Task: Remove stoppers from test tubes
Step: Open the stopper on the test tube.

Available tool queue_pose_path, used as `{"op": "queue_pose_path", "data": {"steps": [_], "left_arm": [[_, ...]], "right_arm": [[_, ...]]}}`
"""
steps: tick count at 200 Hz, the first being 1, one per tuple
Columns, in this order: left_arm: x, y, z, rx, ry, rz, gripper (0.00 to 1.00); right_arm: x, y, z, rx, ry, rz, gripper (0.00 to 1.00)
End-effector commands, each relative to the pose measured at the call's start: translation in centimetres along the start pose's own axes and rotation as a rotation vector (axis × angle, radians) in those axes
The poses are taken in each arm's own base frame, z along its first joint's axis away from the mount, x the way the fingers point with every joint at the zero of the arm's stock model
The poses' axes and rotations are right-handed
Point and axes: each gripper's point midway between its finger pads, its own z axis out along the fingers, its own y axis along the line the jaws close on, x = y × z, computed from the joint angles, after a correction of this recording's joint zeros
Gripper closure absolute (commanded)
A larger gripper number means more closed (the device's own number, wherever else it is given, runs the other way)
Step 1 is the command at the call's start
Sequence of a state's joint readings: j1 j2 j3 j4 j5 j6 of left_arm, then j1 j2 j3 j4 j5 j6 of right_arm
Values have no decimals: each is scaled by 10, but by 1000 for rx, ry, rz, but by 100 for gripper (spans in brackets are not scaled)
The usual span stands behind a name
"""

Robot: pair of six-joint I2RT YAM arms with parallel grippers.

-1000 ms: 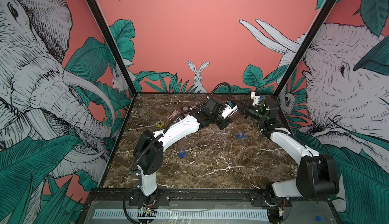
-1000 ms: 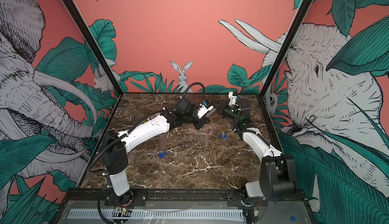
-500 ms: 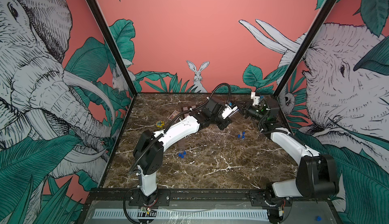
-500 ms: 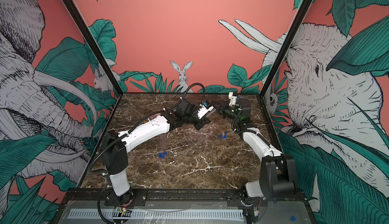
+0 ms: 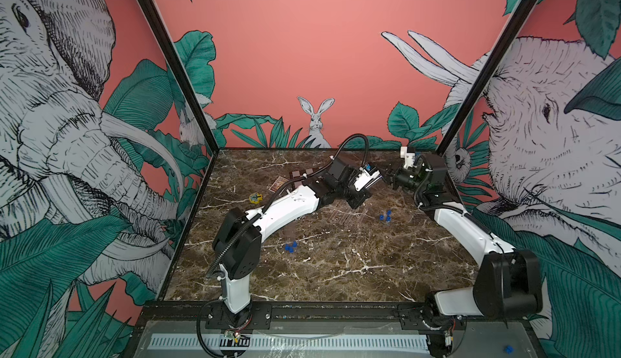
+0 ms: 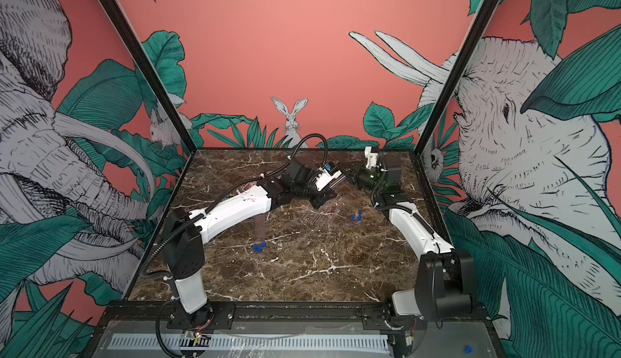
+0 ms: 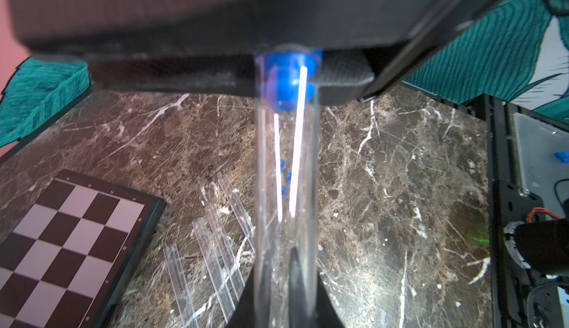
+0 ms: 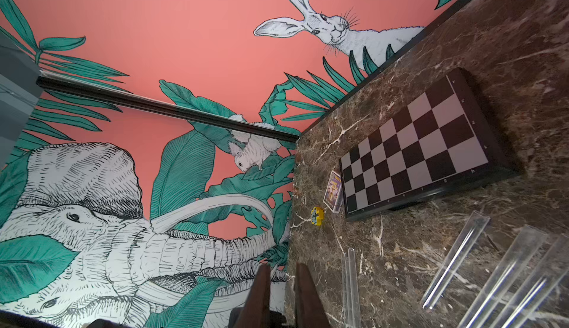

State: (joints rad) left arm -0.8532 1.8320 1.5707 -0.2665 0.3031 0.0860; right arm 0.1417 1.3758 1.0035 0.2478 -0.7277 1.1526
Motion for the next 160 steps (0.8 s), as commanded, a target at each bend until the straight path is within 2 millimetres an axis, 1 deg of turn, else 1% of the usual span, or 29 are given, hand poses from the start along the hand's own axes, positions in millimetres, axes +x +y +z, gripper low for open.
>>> {"op": "queue_pose_path", "data": {"steps": [1, 46, 82, 130, 151, 160], "left_arm": [[14, 2, -21, -14, 69, -46, 100], [13, 1, -19, -9, 69, -48, 100], [13, 1, -21, -8, 69, -48, 100], [14, 1, -24, -17, 70, -44, 100], [15, 1, -24, -18, 72, -43, 100], [16, 1, -24, -17, 73, -43, 100]], "right_arm": [[-54, 19, -31, 71, -230, -170, 100], [-54, 19, -37, 102, -254, -208, 100], [-60, 11, -30, 21, -263, -98, 100], [-68, -14, -19, -63, -271, 82, 100], [-70, -16, -18, -73, -277, 100, 100], [-72, -14, -19, -73, -279, 91, 100]]}}
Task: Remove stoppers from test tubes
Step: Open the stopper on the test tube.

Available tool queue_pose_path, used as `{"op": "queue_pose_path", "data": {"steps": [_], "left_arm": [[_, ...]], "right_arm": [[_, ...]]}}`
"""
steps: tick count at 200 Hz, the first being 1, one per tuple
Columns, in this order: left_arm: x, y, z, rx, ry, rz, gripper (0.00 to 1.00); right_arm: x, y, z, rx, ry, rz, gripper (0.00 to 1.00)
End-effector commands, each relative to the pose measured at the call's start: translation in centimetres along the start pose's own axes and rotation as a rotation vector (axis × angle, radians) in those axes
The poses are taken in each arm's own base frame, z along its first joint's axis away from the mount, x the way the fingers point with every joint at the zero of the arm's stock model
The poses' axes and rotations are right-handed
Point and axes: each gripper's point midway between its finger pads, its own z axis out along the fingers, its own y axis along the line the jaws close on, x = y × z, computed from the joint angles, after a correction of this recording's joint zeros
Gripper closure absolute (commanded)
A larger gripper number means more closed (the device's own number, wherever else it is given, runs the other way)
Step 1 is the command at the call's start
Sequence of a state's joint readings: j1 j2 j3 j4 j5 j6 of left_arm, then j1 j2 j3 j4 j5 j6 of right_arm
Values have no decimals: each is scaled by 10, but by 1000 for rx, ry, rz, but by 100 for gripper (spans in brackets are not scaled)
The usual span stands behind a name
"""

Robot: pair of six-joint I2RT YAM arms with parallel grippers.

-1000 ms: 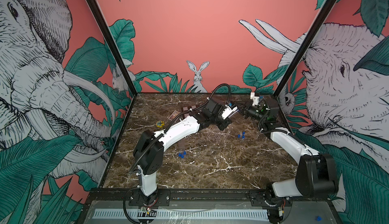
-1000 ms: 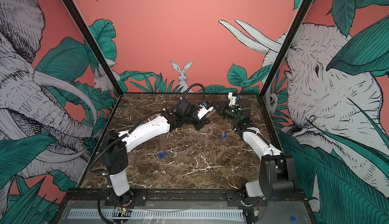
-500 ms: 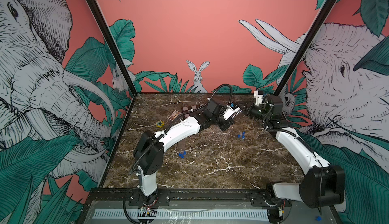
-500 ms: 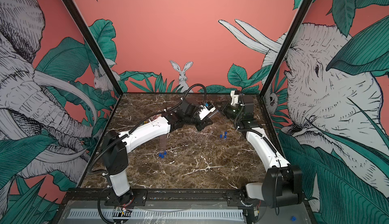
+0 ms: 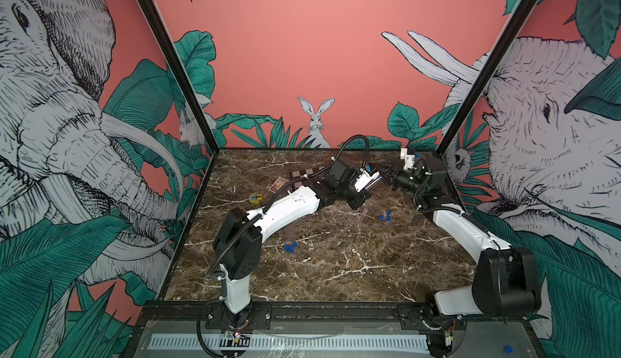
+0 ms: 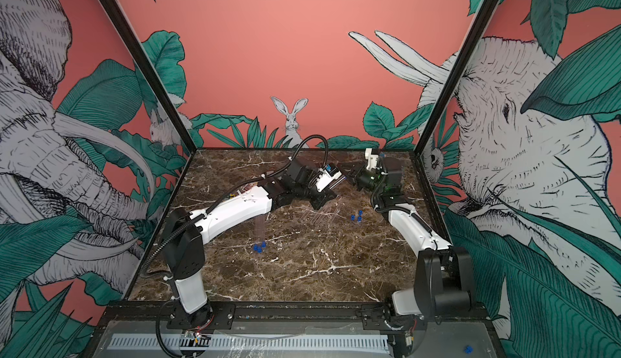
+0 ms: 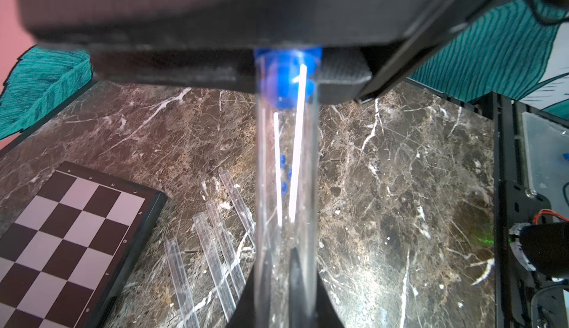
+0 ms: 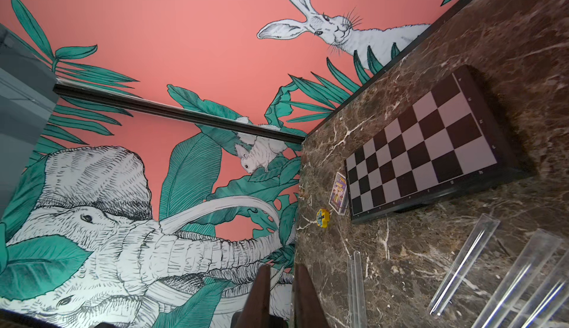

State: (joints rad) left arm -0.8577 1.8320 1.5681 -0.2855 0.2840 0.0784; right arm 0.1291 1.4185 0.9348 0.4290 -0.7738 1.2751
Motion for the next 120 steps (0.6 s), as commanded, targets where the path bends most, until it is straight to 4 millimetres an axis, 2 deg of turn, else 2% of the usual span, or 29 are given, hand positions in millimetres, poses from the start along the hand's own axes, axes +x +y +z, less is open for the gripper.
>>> {"op": "queue_pose_path", "data": {"steps": [1, 38, 68, 120], "left_arm": [[10, 1, -25, -5, 49, -31, 100], [11, 2, -25, -6, 51, -31, 100], [10, 2, -23, 0, 51, -33, 100], [9, 2, -22, 3, 52, -33, 100]], "right_arm": [[-72, 4, -26, -21, -287, 1, 100], [-70, 28, -41, 101, -287, -200, 100], [-68, 40, -55, 190, -302, -330, 100], [-69, 37, -56, 193, -317, -316, 100]]}}
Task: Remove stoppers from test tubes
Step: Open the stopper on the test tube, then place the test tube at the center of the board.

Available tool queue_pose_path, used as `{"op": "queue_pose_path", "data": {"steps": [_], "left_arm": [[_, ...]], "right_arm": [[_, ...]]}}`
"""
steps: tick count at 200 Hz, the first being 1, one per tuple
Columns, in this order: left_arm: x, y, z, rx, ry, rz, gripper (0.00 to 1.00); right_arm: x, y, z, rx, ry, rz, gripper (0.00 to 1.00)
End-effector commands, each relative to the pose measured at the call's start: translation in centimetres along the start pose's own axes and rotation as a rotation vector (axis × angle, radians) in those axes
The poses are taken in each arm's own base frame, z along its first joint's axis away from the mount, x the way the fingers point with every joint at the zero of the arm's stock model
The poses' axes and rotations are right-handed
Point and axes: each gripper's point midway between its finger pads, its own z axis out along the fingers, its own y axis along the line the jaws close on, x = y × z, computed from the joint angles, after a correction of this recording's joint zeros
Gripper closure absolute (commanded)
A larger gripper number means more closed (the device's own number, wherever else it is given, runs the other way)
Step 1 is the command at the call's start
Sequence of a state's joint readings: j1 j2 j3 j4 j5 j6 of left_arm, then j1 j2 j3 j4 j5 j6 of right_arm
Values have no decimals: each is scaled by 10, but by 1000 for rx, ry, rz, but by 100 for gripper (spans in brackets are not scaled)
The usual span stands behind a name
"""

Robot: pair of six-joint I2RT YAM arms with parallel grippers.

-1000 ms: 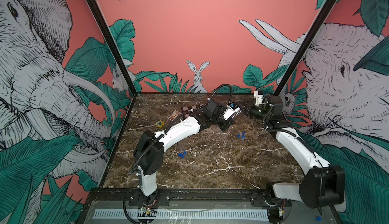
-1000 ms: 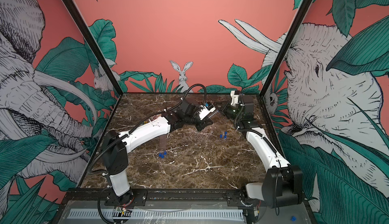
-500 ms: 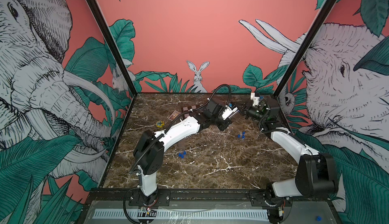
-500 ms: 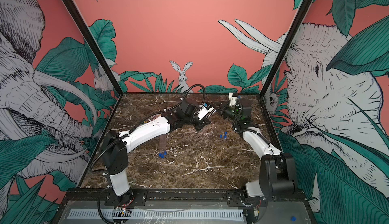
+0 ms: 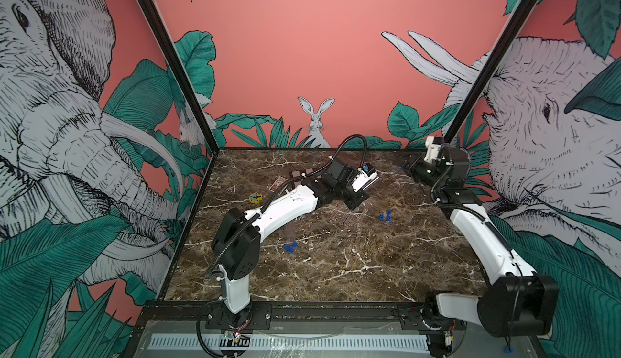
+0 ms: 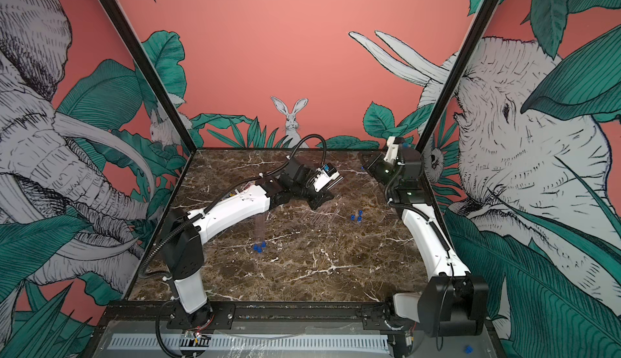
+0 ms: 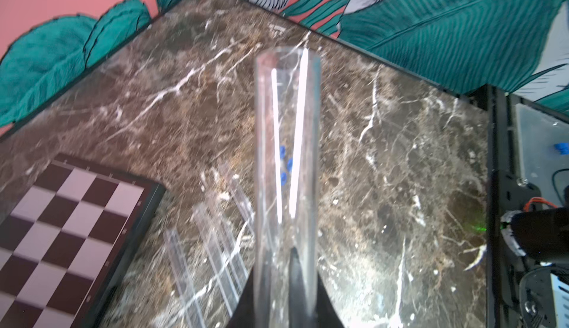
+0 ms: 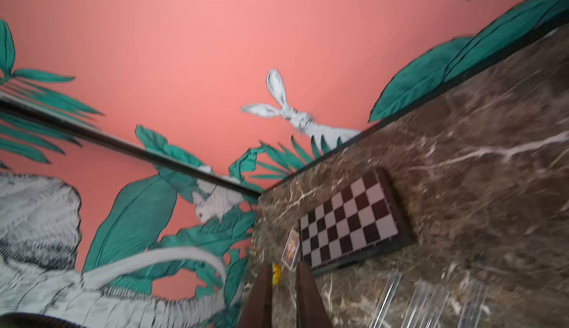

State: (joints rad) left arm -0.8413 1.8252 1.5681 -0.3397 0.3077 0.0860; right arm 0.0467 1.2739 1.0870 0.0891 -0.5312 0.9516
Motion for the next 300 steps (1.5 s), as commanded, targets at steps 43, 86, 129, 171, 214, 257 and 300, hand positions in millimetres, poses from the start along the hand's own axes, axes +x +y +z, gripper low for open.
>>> {"op": "queue_pose_path", "data": {"steps": [43, 86, 129, 171, 214, 257, 300], "left_arm": [[1, -1, -19, -17, 17, -18, 100], [14, 1, -18, -33, 47, -33, 100], [41, 14, -13, -105, 107, -111, 100], [84, 40, -4, -208, 160, -277, 100], [122, 77, -3, -311, 200, -398, 99], [142, 92, 13, -300, 283, -398, 96], [165, 95, 27, -307, 344, -410, 95]], "right_arm": [[-8, -5, 5, -6, -51, 8, 100], [9, -39, -2, 131, -33, -52, 100], [32, -79, -18, 282, -40, -150, 100], [44, -99, -32, 360, -52, -199, 100], [60, -121, -35, 411, -14, -215, 100], [66, -127, -34, 412, -4, -206, 100], [67, -129, -35, 416, -4, -208, 100]]}}
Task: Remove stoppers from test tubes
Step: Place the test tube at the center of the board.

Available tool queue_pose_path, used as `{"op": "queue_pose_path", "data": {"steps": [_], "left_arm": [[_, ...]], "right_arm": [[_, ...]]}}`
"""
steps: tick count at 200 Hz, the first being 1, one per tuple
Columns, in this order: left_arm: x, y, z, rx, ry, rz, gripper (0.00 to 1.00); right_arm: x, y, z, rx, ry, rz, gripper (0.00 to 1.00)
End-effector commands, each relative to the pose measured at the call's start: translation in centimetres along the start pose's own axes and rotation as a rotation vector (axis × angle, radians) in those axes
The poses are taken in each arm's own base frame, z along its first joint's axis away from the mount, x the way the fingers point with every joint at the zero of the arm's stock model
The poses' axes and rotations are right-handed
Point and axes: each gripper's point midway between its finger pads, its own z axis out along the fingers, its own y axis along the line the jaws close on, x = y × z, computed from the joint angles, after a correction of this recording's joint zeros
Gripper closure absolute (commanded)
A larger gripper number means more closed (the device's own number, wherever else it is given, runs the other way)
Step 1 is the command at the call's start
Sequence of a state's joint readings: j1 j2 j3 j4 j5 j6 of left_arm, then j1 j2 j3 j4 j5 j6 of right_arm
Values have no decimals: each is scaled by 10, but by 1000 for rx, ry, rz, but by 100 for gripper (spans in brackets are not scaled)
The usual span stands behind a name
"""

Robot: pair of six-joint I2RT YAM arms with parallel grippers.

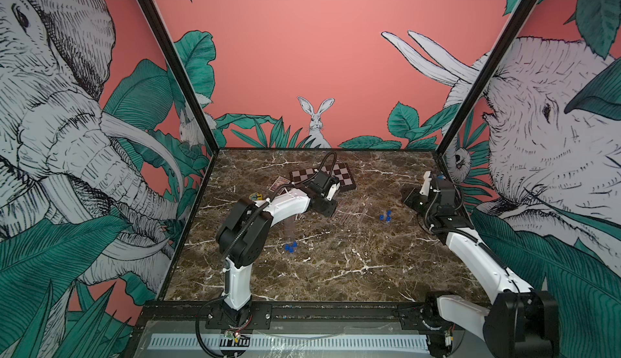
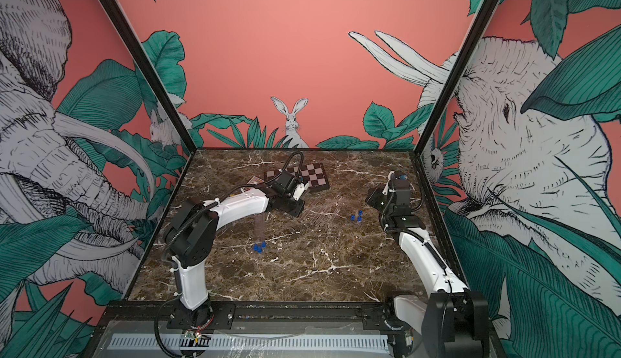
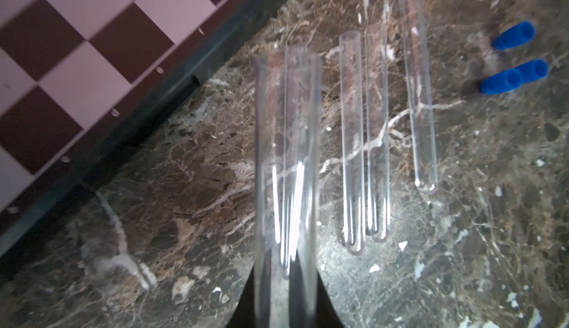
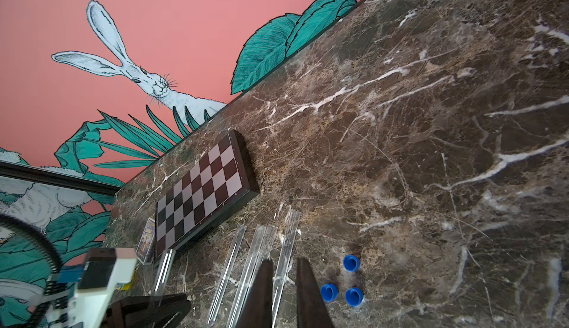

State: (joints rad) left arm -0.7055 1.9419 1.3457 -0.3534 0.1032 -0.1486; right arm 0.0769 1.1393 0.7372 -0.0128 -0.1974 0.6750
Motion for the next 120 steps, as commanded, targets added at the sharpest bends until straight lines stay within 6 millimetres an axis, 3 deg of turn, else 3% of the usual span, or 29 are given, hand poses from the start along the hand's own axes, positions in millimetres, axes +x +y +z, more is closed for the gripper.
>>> {"op": "queue_pose_path", "data": {"steps": [1, 120], "left_arm": [[3, 2, 2, -17, 16, -5, 94], [8, 25, 10, -147, 57, 69, 81]], "right_arm": [[-6, 4, -2, -12, -33, -21, 100], [-3, 6, 2, -30, -15, -17, 100]]}}
